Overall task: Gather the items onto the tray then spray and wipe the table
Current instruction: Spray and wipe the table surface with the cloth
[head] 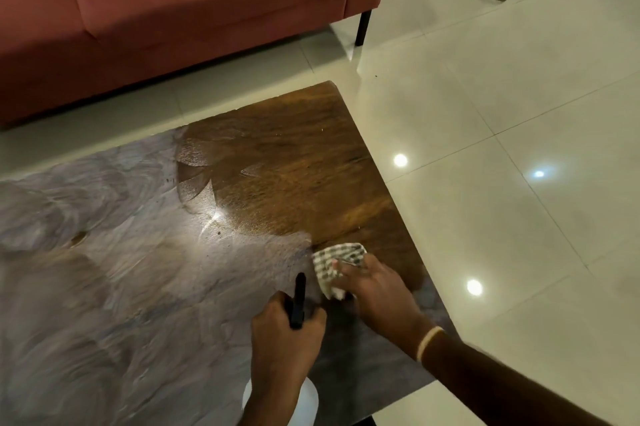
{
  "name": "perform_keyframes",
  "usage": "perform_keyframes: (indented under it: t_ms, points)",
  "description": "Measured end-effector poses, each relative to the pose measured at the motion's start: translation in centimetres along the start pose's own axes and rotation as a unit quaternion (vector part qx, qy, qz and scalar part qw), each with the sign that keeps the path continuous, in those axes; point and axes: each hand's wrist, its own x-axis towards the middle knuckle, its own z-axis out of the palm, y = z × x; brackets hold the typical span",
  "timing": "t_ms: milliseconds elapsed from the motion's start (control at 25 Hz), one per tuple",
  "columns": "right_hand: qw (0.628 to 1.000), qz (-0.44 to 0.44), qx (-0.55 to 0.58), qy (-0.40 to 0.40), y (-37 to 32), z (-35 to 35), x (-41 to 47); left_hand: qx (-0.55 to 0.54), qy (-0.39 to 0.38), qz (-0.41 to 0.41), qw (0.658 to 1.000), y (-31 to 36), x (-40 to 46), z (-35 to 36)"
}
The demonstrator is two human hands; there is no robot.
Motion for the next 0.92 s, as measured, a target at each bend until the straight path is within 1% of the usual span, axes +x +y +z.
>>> perform_keyframes:
  t_ms: [40,80,160,200,280,320,400,440,520,560,640,680,720,760,840,880,920]
  points:
    - [1.0,0.013,0.001,0.027,0.4,-0.7,-1.7,0.004,-0.012,-0.003,1.0,-0.4,0.0,-0.4]
    - [0.997,0.061,0.009,0.048,1.6,-1.4,-1.9,0.003,-0.023,-0.008,1.0,-1.0,-0.1,-0.6]
    - [0.973,0.214,0.019,0.086,3.8,-2.5,1.4,0.004,-0.039,-0.02,0.999,-2.6,-0.3,-1.2]
    - [0.96,0.262,0.006,0.1,4.3,-2.7,3.6,0.0,-0.048,-0.025,0.999,-3.5,-0.5,-1.4]
    - [0.96,0.254,0.013,0.115,2.0,-1.2,5.4,-0.017,-0.054,-0.04,0.998,-5.0,-1.4,-1.9]
    - [0.97,0.225,0.013,0.095,0.8,0.4,4.0,-0.019,-0.053,-0.043,0.997,-5.5,-1.9,-2.3]
    - [0.988,0.154,0.015,0.016,-2.1,3.3,-3.3,-0.007,-0.052,-0.05,0.997,-6.3,-3.1,-3.1]
    - [0.99,0.134,0.036,0.019,-3.3,3.7,-7.8,-0.003,-0.057,-0.049,0.997,-6.7,-3.8,-3.6]
    - [0.979,0.167,0.078,0.091,-2.7,2.0,-12.4,-0.002,-0.066,-0.028,0.997,-7.3,-4.9,-4.2]
    - [0.97,0.206,0.067,0.111,-0.9,1.4,-12.1,-0.006,-0.063,-0.007,0.998,-7.9,-5.3,-4.2]
    - [0.937,0.316,0.011,0.151,2.0,0.3,-8.5,-0.005,-0.048,0.052,0.997,-8.9,-5.8,-3.6]
    - [0.92,0.356,0.003,0.161,1.9,0.0,-6.2,-0.01,-0.038,0.077,0.996,-9.3,-6.0,-3.3]
    - [0.917,0.365,-0.008,0.164,1.0,0.5,-4.6,-0.011,-0.031,0.097,0.995,-9.7,-6.1,-3.1]
    - [0.925,0.349,-0.015,0.149,-0.2,1.5,-4.3,-0.007,-0.031,0.104,0.994,-10.0,-6.3,-2.7]
    - [0.962,0.254,-0.021,0.1,-2.3,3.5,-7.3,0.004,-0.042,0.085,0.996,-10.1,-6.5,-1.9]
    - [0.972,0.215,-0.018,0.097,-2.6,4.0,-10.1,0.006,-0.053,0.064,0.997,-10.1,-6.7,-1.4]
    - [0.973,0.205,-0.019,0.107,-2.1,4.0,-12.6,0.002,-0.067,0.039,0.997,-9.9,-6.9,-1.0]
